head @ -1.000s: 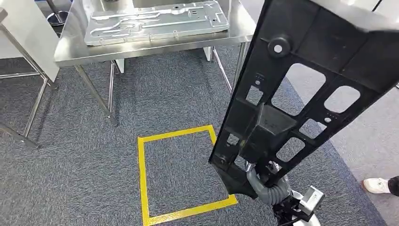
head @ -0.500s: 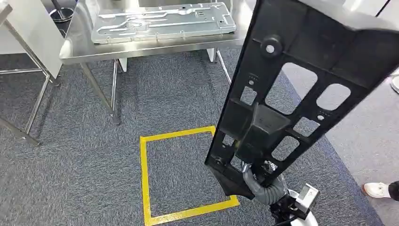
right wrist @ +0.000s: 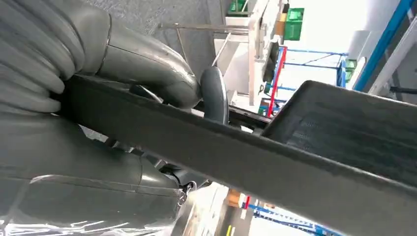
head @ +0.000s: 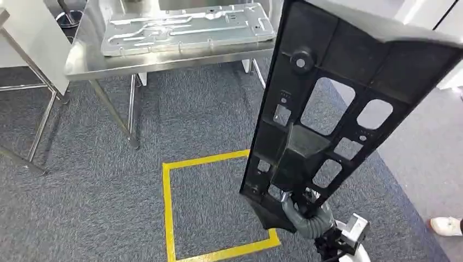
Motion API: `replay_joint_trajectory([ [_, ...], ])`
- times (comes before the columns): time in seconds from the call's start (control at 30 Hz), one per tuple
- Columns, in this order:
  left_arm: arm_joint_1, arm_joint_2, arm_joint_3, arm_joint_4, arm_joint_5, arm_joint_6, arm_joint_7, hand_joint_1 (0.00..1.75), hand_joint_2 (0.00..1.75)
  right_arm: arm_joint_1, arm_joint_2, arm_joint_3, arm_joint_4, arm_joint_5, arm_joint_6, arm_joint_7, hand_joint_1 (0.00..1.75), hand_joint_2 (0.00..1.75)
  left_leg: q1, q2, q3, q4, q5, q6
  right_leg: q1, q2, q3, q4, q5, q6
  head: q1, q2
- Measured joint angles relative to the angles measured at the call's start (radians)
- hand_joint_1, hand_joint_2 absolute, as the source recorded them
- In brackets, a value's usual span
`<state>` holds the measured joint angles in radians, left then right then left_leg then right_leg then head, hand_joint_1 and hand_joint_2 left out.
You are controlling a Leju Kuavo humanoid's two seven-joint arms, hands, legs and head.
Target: Take the parts from the cabinet and place them on the table.
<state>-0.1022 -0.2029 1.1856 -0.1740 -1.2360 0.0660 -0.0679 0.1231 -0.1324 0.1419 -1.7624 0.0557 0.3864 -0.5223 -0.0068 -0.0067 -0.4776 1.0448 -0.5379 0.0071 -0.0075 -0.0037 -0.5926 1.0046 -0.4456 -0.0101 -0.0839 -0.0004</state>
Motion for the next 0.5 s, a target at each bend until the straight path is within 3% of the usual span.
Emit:
replay_joint_trajectory([
  [0.03, -0.002, 0.000, 0.000, 0.000, 0.000, 0.000, 0.000, 0.00, 1.75, 0.000, -0.004, 0.000, 0.000, -0.005, 0.000, -0.003, 1.75, 1.75, 0.000, 0.000, -0.035, 0.063, 0.000, -0.002, 0.000, -0.002, 0.012, -0.005, -0.006, -0.005, -0.001, 0.000],
  [0.07, -0.002, 0.000, 0.000, 0.000, 0.000, -0.001, 0.002, 0.00, 1.75, 0.001, -0.007, 0.002, 0.000, -0.007, 0.000, -0.008, 1.75, 1.75, 0.003, 0.001, -0.086, 0.143, -0.021, -0.005, 0.000, -0.003, 0.020, -0.006, -0.013, -0.007, 0.000, 0.000],
  [0.13, 0.002, 0.000, 0.000, 0.000, 0.000, -0.001, 0.005, 0.00, 1.75, 0.007, -0.011, 0.005, 0.000, -0.009, 0.000, -0.013, 1.75, 1.75, 0.005, 0.001, -0.173, 0.259, -0.096, -0.011, 0.001, -0.002, 0.037, -0.006, -0.030, -0.010, 0.000, 0.000],
  [0.17, 0.004, 0.000, 0.001, 0.000, 0.001, -0.001, 0.006, 0.00, 1.75, 0.010, -0.013, 0.006, 0.001, -0.011, 0.002, -0.017, 1.75, 1.75, 0.006, 0.001, -0.201, 0.278, -0.114, -0.015, 0.001, -0.001, 0.048, -0.006, -0.038, -0.010, -0.001, 0.000],
  [0.2, 0.004, 0.000, 0.003, 0.000, 0.003, 0.000, 0.006, 0.00, 1.75, 0.010, -0.016, 0.007, 0.002, -0.013, 0.006, -0.019, 1.75, 1.75, 0.008, 0.001, -0.208, 0.256, -0.103, -0.017, 0.002, 0.000, 0.061, -0.006, -0.048, -0.009, 0.000, 0.000],
  [0.23, 0.002, 0.000, 0.004, 0.000, 0.003, 0.001, 0.006, 0.00, 1.75, 0.008, -0.018, 0.008, 0.003, -0.016, 0.012, -0.021, 1.75, 1.75, 0.008, 0.001, -0.196, 0.193, -0.062, -0.013, 0.002, 0.002, 0.078, -0.006, -0.059, -0.008, 0.000, 0.000],
  [0.3, 0.004, 0.000, 0.008, 0.000, 0.005, 0.002, 0.006, 0.00, 1.75, 0.000, -0.020, 0.014, 0.007, -0.018, 0.016, -0.025, 1.75, 1.75, 0.008, 0.002, -0.152, 0.029, 0.074, -0.001, 0.002, 0.002, 0.109, -0.007, -0.082, -0.003, 0.000, 0.000],
  [0.33, 0.008, 0.000, 0.010, 0.000, 0.009, 0.004, 0.006, 0.00, 1.75, -0.008, -0.022, 0.018, 0.010, -0.020, 0.018, -0.027, 1.75, 1.75, 0.002, 0.003, -0.150, -0.004, 0.116, 0.002, 0.002, 0.002, 0.116, -0.005, -0.091, 0.002, 0.000, 0.000],
  [0.37, 0.004, 0.000, 0.012, 0.000, 0.010, 0.005, 0.006, 0.00, 1.75, -0.012, -0.023, 0.021, 0.015, -0.023, 0.018, -0.029, 1.75, 1.75, -0.003, 0.005, -0.148, -0.014, 0.092, 0.006, 0.002, 0.007, 0.114, -0.008, -0.095, 0.009, 0.000, 0.000],
  [0.47, 0.006, 0.000, 0.016, 0.000, 0.011, 0.009, 0.005, 0.00, 1.75, -0.016, -0.031, 0.025, 0.018, -0.030, 0.018, -0.028, 1.75, 1.75, -0.006, 0.000, -0.128, -0.032, 0.097, 0.028, 0.000, 0.005, 0.127, -0.005, -0.090, 0.032, 0.000, 0.000],
  [0.5, 0.005, 0.000, 0.017, 0.000, 0.011, 0.010, 0.005, 0.00, 1.75, -0.017, -0.032, 0.025, 0.018, -0.033, 0.018, -0.029, 1.75, 1.75, -0.004, -0.003, -0.118, -0.033, 0.099, 0.031, -0.001, 0.004, 0.125, 0.003, -0.090, 0.033, 0.000, 0.000],
])
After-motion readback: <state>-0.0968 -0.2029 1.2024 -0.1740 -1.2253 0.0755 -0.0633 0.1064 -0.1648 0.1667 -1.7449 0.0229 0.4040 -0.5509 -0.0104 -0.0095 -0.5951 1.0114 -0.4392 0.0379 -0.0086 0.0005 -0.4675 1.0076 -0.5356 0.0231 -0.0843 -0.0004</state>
